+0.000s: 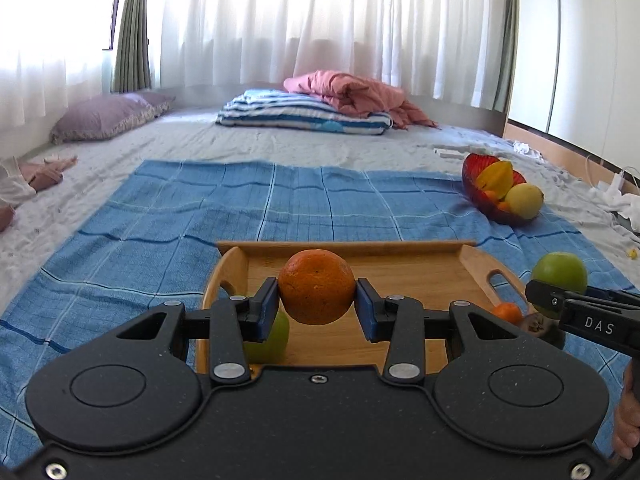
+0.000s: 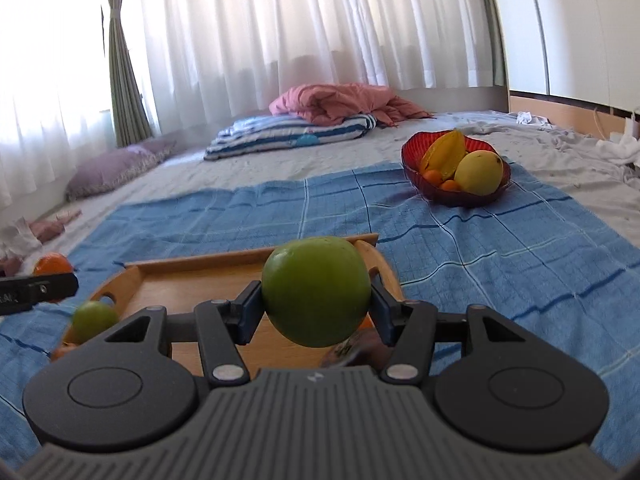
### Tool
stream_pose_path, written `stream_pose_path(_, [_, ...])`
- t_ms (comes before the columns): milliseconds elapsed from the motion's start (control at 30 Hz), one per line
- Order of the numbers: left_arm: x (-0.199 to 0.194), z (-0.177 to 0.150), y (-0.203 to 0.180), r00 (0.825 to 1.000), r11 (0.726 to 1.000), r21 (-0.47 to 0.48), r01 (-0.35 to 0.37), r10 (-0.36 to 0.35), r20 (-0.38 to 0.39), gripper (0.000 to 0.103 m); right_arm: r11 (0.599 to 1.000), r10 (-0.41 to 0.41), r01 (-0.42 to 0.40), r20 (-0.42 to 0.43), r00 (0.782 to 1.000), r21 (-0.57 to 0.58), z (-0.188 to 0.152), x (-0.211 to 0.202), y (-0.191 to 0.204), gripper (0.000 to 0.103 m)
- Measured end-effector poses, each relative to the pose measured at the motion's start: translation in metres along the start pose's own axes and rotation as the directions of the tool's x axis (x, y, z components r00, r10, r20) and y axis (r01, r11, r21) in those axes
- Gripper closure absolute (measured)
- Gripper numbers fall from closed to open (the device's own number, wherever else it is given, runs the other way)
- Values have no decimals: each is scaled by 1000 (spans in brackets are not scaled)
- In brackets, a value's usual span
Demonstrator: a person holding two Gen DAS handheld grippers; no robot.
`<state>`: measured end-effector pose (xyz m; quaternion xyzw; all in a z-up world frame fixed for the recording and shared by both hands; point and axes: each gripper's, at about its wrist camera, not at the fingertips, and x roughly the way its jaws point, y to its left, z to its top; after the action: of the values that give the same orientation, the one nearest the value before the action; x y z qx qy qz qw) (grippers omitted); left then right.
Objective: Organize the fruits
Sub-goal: 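Lift and carry the mandarin and green apple over the tray with both grippers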
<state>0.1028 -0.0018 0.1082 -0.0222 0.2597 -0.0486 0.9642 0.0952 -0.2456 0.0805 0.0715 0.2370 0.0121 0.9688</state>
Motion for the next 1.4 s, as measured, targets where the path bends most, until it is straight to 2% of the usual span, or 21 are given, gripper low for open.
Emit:
stream_pose_path(167, [22,12,12,997,999,-27,22,-24,-73,64,1000,1,-2,-60,998,-20,13,17,-3,44])
stream_pose_path(400, [55,28,19,990,1000,-29,-5,1,-142,64,1000,-18,14,-154,988,-26,31,45,-12,44])
stream_pose_path(633, [84,34,23,980,998,-53,-27,16,-200,64,999,-48,44,-231,972,-23,35,69,-19,44])
stream_pose_path(1000, [105,36,29,969,996,-50,-68,54,-239,64,999,-50,48,-262,964,-15,38,79,-26,44])
stream_pose_path(1167, [113,39,34,964,995,-70,-68,47,-261,64,999,-38,38,-278,960,-4,40,85,-28,44])
stream_pose_path(1400, [131,40,38,951,993,-71,-96,70,-301,64,1000,-26,28,-305,952,2,44,97,-26,44])
